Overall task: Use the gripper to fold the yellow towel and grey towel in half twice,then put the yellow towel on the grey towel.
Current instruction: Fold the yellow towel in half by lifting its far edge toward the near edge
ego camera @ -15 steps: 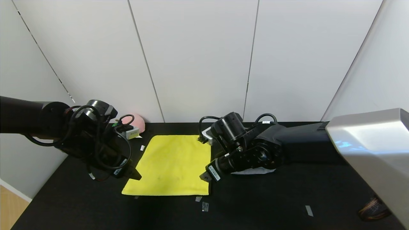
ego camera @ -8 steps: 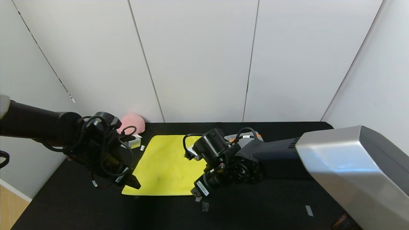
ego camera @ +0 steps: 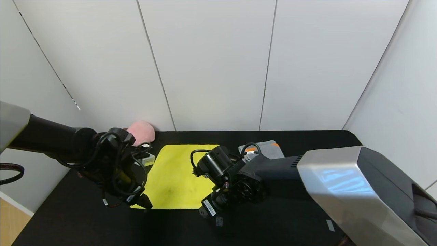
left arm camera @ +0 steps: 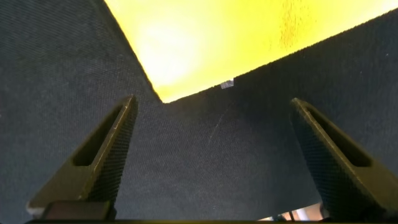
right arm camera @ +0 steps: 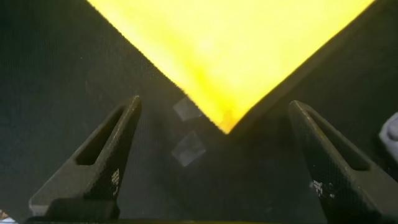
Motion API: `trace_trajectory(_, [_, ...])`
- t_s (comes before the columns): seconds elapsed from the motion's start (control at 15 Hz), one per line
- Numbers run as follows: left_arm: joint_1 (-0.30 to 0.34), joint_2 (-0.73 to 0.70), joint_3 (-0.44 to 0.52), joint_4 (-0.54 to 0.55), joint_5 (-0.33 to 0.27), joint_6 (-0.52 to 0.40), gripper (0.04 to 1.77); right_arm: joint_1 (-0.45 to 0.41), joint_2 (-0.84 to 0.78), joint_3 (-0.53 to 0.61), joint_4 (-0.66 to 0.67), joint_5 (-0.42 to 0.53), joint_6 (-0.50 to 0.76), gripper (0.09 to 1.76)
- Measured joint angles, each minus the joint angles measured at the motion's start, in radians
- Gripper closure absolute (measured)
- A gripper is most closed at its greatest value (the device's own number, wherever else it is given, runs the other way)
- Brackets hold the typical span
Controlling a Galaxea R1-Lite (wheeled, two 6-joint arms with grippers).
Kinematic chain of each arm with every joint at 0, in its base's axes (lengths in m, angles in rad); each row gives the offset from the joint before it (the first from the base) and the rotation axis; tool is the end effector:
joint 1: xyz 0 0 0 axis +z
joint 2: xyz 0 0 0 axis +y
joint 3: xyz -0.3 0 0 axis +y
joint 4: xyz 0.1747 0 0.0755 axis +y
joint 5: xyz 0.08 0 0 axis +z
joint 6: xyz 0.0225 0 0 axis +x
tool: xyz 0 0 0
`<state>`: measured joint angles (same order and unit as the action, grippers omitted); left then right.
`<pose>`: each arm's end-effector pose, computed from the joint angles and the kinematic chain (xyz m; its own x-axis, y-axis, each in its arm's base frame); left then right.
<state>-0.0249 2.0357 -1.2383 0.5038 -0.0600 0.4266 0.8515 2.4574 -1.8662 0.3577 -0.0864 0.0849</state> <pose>0.3377 -0.0098 0.0971 0.2643 -0.0666 -0.9621 0.4359 0.8982 0.0576 0.3172 0.3593 0.0717 0.4473 0.3798 -0.8097 -0.6684 0.7436 -0.0205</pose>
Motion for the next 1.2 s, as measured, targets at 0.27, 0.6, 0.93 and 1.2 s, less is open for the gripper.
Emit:
trace_trajectory(0.27, [0.006, 0.016, 0.022, -0.02, -0.013, 0.015, 0.09, 0.005, 0.012, -0.008, 0.006, -0.043, 0.005, 0.15])
trace_trajectory(0.6, [0.009, 0.03, 0.024, -0.021, -0.002, 0.02, 0.09, 0.013, 0.019, -0.01, 0.011, -0.045, 0.018, 0.15])
trace_trajectory(0.93, [0.01, 0.058, 0.02, -0.054, 0.028, 0.013, 0.09, 0.018, 0.021, -0.01, 0.011, -0.046, 0.023, 0.14])
trace_trajectory(1.2, [0.009, 0.081, 0.022, -0.08, 0.032, 0.008, 0.09, 0.017, 0.032, -0.016, 0.011, -0.081, 0.023, 0.14])
